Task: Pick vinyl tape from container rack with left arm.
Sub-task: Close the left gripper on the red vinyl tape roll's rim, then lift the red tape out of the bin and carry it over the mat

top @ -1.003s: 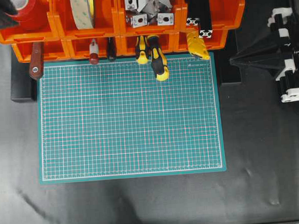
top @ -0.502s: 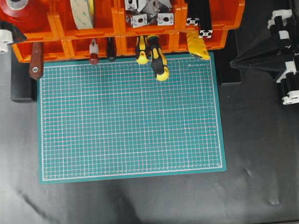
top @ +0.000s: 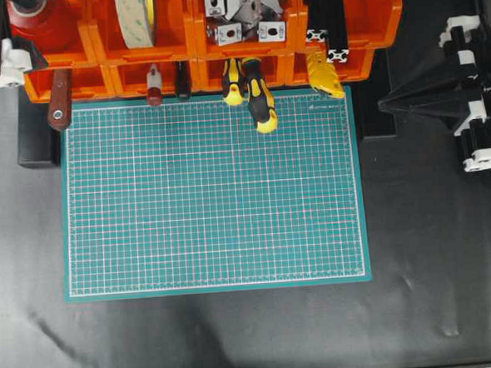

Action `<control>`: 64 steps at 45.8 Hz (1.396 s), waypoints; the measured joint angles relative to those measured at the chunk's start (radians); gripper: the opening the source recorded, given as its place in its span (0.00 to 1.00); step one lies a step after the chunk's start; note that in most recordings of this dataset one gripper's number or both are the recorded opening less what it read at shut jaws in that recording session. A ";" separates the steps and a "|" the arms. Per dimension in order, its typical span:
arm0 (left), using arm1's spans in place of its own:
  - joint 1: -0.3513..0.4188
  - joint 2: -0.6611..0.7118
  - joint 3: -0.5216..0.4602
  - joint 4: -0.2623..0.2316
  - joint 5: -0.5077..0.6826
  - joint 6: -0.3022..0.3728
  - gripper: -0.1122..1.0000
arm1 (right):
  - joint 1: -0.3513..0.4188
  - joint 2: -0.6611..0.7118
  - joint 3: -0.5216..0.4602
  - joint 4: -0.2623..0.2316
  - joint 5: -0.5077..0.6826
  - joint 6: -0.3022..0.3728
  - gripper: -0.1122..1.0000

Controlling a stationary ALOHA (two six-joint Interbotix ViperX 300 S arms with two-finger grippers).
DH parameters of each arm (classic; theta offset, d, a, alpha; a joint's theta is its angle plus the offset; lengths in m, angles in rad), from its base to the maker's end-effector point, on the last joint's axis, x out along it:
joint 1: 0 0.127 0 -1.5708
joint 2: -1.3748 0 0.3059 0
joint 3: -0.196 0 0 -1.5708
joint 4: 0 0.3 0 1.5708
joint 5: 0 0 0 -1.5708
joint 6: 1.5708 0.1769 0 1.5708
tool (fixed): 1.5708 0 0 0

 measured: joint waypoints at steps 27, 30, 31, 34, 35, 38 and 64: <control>0.029 0.000 -0.044 0.000 0.049 0.092 0.26 | 0.000 0.002 -0.002 0.000 0.000 0.000 0.10; 0.029 0.000 -0.083 0.000 0.066 0.094 0.26 | 0.000 0.000 0.000 0.000 0.000 0.000 0.10; 0.031 0.003 -0.104 0.000 0.075 0.094 0.26 | 0.000 0.000 0.000 0.000 0.000 0.000 0.10; 0.029 0.009 -0.164 0.000 0.092 0.087 0.26 | 0.000 0.000 0.000 0.000 0.000 0.000 0.10; 0.028 0.012 -0.184 0.000 0.100 0.083 0.26 | 0.000 0.000 0.000 0.000 0.000 0.000 0.10; 0.008 0.020 -0.255 0.002 0.115 0.066 0.26 | 0.000 -0.002 0.000 0.000 0.000 0.000 0.10; -0.468 0.114 -0.318 -0.002 -0.109 -0.189 0.26 | 0.000 -0.025 0.000 0.000 0.012 0.000 0.10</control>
